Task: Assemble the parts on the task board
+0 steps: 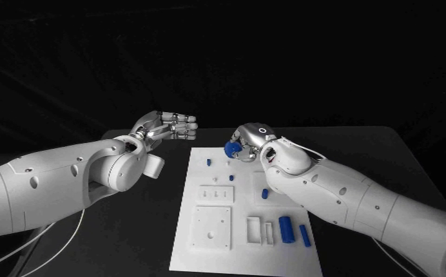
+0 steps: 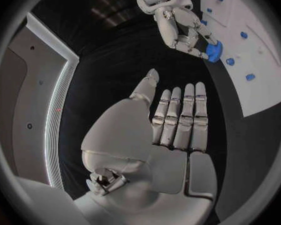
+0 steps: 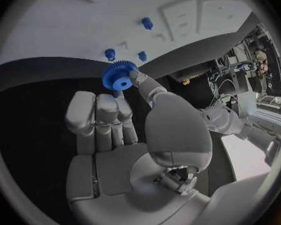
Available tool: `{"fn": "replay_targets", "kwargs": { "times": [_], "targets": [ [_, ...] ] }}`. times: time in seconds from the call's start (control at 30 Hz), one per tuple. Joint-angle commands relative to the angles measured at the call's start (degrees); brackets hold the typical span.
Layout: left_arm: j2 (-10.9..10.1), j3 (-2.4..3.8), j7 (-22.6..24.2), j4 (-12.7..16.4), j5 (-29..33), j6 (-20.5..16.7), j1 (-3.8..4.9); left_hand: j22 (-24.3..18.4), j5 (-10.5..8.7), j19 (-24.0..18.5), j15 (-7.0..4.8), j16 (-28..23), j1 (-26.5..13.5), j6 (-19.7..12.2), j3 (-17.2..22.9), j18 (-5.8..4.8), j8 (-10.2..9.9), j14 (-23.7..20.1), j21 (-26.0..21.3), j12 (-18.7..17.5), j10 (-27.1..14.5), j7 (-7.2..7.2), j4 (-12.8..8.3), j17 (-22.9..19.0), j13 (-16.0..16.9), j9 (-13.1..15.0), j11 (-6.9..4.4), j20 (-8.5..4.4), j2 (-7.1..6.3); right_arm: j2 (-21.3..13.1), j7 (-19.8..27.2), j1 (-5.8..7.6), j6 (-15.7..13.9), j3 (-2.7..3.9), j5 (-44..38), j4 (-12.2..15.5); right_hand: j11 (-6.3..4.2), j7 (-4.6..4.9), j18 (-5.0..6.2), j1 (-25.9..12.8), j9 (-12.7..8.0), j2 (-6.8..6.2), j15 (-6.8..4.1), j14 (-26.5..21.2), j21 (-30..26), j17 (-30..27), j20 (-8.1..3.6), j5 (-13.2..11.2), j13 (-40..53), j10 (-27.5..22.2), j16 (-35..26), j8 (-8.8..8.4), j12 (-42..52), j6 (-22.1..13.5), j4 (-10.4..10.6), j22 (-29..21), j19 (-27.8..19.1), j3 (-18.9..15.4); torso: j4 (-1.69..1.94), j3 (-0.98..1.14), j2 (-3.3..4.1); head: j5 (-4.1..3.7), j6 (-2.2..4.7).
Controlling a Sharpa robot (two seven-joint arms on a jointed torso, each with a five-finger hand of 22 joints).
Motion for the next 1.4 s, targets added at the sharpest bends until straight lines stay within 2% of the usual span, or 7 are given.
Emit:
{"fn": "replay_targets", "kwargs": {
  "times": [0.03, 0.17, 0.4, 0.9, 1.17, 1.33, 1.4],
  "targets": [
    [0.2, 0.03, 0.3, 0.2, -0.1, -0.1, 0.04, 0.0, -0.09, 0.2, 0.03, -0.3, 0.0, -0.2, 0.4, -0.01, 0.0, 0.0, 0.0, 0.0, -0.3, 0.41, 0.1, 0.0, 0.1, 0.1, 0.14, -0.13, 0.22, 1.1, -0.9, -0.23, -0.6, -0.46, -1.6, -0.8, -0.30, -0.03, 0.30, 0.3, 0.1, -0.16, -0.40, -0.1, 0.2, -0.1, -0.23, 0.3, -0.1, 0.1, -0.2, 0.23, -0.2, 0.2, 0.3, 7.8, 1.7, -0.1, 0.21, 0.06, 0.03, -0.16, 0.09],
    [0.3, 0.03, 0.2, 0.3, -0.1, 0.0, 0.04, 0.0, -0.03, 0.2, 0.05, -0.3, 0.0, -0.1, 0.4, 0.02, 0.1, -0.1, 0.0, 0.0, -0.3, 0.33, 0.1, 0.0, 0.1, 0.1, 0.16, -0.11, 0.25, 2.5, -0.9, -0.67, -0.7, -1.13, -1.9, -1.9, -0.32, -0.04, 0.30, 0.3, 0.1, -0.10, -0.41, -0.1, 0.3, -0.1, -0.25, 0.5, -0.1, 0.1, -0.2, 0.22, -0.2, 0.3, 0.3, 7.8, 1.8, 0.0, 0.07, 0.02, 0.02, 0.04, 0.12],
    [0.7, 0.03, 0.1, 0.3, -0.1, 0.2, 0.04, 0.0, -0.03, 0.2, 0.05, -0.3, 0.0, -0.1, 0.4, 0.02, 0.1, -0.1, 0.0, 0.0, -0.3, 0.33, 0.1, 0.0, 0.1, 0.1, 0.16, -0.11, 0.25, 4.1, -1.9, -1.34, -0.8, -2.23, -2.5, -3.5, -0.32, -0.04, 0.30, 0.4, 0.1, -0.07, -0.41, -0.1, 0.3, -0.1, -0.25, 0.5, -0.1, 0.1, -0.2, 0.22, -0.2, 0.3, 0.2, 7.8, 1.8, 0.0, 0.18, 0.09, 0.09, 0.25, -0.13],
    [0.9, 0.02, 0.1, 0.2, -0.1, 0.1, 0.04, 0.0, -0.03, 0.2, 0.05, -0.3, 0.0, -0.1, 0.4, 0.02, 0.1, -0.1, 0.0, 0.0, -0.3, 0.33, 0.1, 0.0, 0.1, 0.1, 0.16, -0.11, 0.25, 5.3, -5.5, -1.60, -0.4, -3.01, -3.7, -5.4, -0.33, -0.05, 0.26, 0.3, 0.1, -0.14, -0.42, -0.1, 0.2, -0.2, -0.26, 0.3, -0.2, 0.1, -0.3, 0.20, -0.4, 0.3, 0.3, 7.8, 1.8, 0.0, -0.24, 0.20, -0.02, 0.27, -0.17],
    [1.2, 0.02, 0.0, 0.3, -0.1, 0.2, 0.04, 0.0, -0.02, 0.2, 0.06, -0.3, 0.0, -0.1, 0.4, 0.04, 0.0, -0.1, 0.0, 0.0, -0.3, 0.41, 0.2, 0.0, 0.1, 0.1, 0.16, -0.11, 0.26, 6.5, -5.2, -1.90, 0.1, -3.29, -3.0, -7.0, -0.29, -0.06, 0.19, 0.1, 0.1, -0.33, -0.34, -0.1, 0.0, -0.5, -0.22, 0.0, -0.3, 0.1, -0.5, 0.22, -0.5, 0.1, 0.9, 7.7, 1.8, -0.9, 0.01, 0.13, 0.05, 0.09, -0.12],
    [1.3, 0.02, 0.0, 0.5, -0.1, 0.1, 0.04, 0.0, -0.03, 0.2, 0.06, -0.3, -0.1, -0.2, 0.4, 0.03, 0.1, -0.1, 0.0, 0.0, -0.4, 0.40, 0.2, 0.0, 0.1, 0.1, 0.18, -0.10, 0.27, 7.0, -4.4, -2.03, 1.2, -3.34, -2.1, -7.6, -0.18, 0.03, 0.23, 0.0, 0.1, -0.56, -0.29, -0.2, -0.4, -0.7, -0.18, -1.0, -0.5, -0.2, -0.7, 0.21, -0.8, -0.5, 1.6, 7.7, 1.7, -2.4, -0.13, 0.18, -0.03, 0.34, -0.31],
    [1.3, 0.02, -0.1, 0.5, -0.1, 0.1, 0.05, 0.0, -0.03, 0.2, 0.06, -0.3, -0.1, -0.2, 0.4, 0.03, 0.1, -0.1, 0.0, 0.0, -0.4, 0.40, 0.2, 0.0, 0.1, 0.1, 0.18, -0.10, 0.27, 7.1, -4.2, -2.05, 1.3, -3.36, -1.7, -7.8, -0.13, 0.01, 0.24, -0.2, 0.1, -0.59, -0.22, -0.2, -0.5, -0.7, -0.12, -6.2, -0.6, -0.2, -0.7, 0.21, -0.9, -0.6, 2.5, 7.7, 1.7, -3.7, -0.19, 0.15, -0.06, 0.47, -0.30]
  ]
}}
